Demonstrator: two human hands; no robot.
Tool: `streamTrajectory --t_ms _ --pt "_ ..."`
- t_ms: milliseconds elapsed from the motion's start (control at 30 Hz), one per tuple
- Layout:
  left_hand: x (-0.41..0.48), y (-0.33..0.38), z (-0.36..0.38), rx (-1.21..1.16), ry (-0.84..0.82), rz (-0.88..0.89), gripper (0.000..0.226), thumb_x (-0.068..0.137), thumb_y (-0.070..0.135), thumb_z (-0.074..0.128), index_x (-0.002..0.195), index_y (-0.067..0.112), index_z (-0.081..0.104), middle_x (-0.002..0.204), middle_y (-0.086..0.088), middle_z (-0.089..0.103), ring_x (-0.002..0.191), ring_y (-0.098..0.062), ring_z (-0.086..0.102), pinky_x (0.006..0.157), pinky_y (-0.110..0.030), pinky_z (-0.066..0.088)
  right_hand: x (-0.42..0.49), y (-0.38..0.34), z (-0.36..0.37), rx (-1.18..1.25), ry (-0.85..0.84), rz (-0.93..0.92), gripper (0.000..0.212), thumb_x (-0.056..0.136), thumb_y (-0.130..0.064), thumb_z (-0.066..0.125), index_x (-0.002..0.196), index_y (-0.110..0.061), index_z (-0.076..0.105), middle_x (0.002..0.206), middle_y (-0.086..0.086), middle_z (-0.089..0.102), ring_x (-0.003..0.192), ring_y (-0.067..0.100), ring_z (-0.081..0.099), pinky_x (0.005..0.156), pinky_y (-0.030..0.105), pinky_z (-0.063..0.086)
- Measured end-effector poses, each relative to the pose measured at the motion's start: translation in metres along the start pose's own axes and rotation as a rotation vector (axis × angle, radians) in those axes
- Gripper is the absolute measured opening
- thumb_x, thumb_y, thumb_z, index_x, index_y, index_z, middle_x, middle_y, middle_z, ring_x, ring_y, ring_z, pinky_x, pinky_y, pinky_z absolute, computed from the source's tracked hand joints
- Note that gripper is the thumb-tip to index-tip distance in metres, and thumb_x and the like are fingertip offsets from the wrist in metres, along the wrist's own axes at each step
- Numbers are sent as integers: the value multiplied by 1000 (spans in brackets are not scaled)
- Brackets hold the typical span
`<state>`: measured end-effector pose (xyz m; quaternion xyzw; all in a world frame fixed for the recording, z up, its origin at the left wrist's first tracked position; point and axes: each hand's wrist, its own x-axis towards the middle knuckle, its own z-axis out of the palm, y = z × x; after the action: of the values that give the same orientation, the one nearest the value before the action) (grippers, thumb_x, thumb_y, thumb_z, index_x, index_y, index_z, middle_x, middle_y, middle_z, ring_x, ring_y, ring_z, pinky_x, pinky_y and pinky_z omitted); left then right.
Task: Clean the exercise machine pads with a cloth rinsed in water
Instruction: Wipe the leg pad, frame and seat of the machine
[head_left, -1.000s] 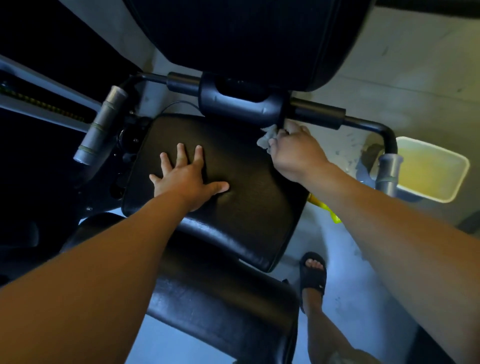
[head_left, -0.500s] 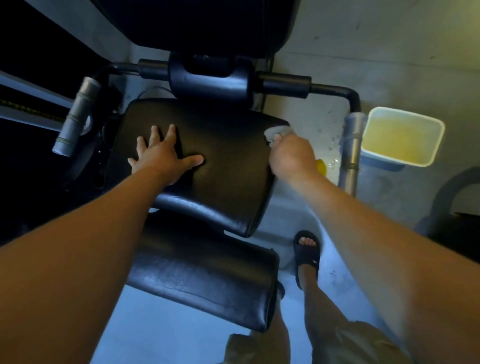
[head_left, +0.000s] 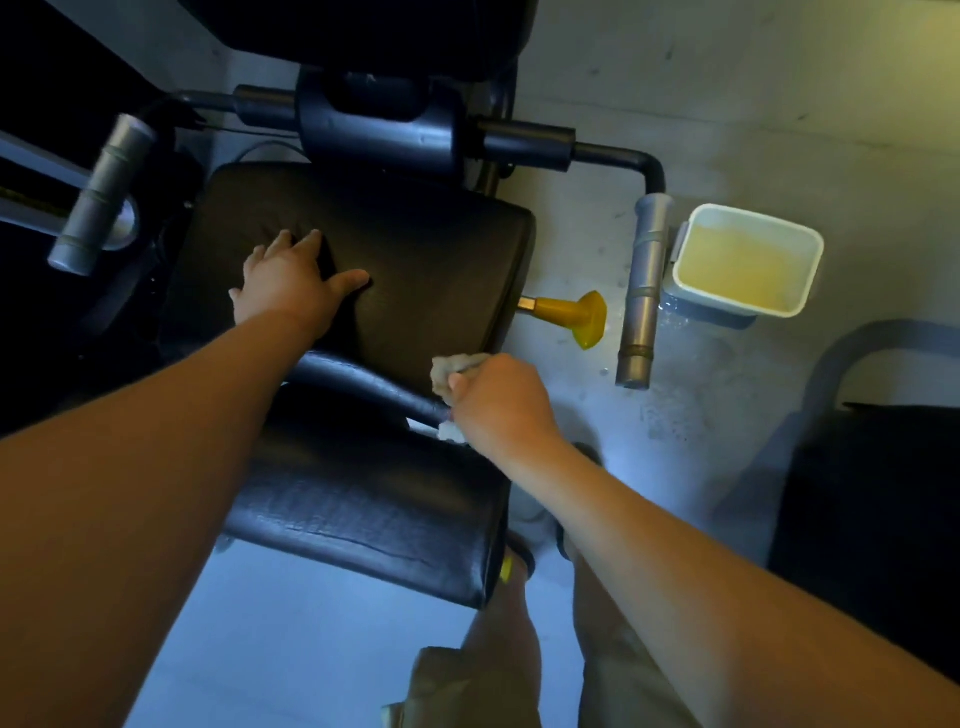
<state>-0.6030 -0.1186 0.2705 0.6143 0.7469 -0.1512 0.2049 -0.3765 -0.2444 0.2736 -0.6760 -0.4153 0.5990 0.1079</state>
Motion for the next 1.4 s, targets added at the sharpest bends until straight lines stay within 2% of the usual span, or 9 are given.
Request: streamTrajectory --t_ms 133,233,433,600,733,933,1100,1233,1400 --pt "-5 -2 2 9 13 23 83 88 72 51 155 25 35 164 -13 27 148 -40 27 114 -66 30 14 -7 -14 -46 17 92 28 99 -35 66 81 -19 52 75 -7 53 79 15 60 60 23 41" --pt "-9 -3 -2 31 -3 59 81 92 70 48 158 26 30 166 -12 23 151 -39 23 118 -60 28 24 -14 -22 63 81 112 30 99 -34 67 76 -18 56 74 -3 63 68 10 66 49 17 44" --pt "-6 -8 1 27 -52 40 83 91 73 42 160 32 20 169 -6 12 155 -34 10 117 -65 26 69 -32 -32 1 371 23 38 100 -40 62 115 -6 67 105 5 65 97 19 63 80 27 43" --pt "-6 -6 5 60 -41 19 81 93 74 39 160 34 19 170 -3 11 155 -33 9 116 -66 26 94 -48 -18 -299 532 -41 57 105 -29 50 154 -5 31 151 20 32 139 36 33 113 41 35" --pt "-11 -3 0 64 -30 24 78 94 73 37 160 34 20 169 -2 11 155 -32 9 116 -67 26 84 -47 1 -548 481 -173 59 104 -24 45 159 -11 26 161 17 18 143 38 22 117 43 30" --pt "-14 -8 -18 147 -57 102 74 94 71 41 157 35 28 165 -2 23 146 -39 25 103 -61 38 54 -52 23 -760 322 -577 58 99 -40 44 148 -8 48 151 12 43 141 32 35 117 41 35" --pt "-7 -56 -28 -92 44 222 46 95 46 50 130 20 62 139 -8 53 125 -33 47 102 -52 46 81 -67 35 -794 394 -469 63 101 -46 33 152 -12 45 160 11 38 152 31 24 126 42 19" --pt "-8 -101 -27 -109 122 169 37 95 32 57 128 16 61 138 -12 46 126 -36 40 101 -51 42 102 -89 68 -840 321 -327 72 104 -53 19 163 -12 12 172 10 4 158 28 -5 128 46 -1" --pt "0 -169 -29 -226 154 99 35 91 20 53 123 10 60 132 -15 50 123 -37 40 106 -51 39 118 -145 118 -887 224 -311 74 105 -56 14 164 -13 0 171 10 -10 157 26 -15 127 46 -6"
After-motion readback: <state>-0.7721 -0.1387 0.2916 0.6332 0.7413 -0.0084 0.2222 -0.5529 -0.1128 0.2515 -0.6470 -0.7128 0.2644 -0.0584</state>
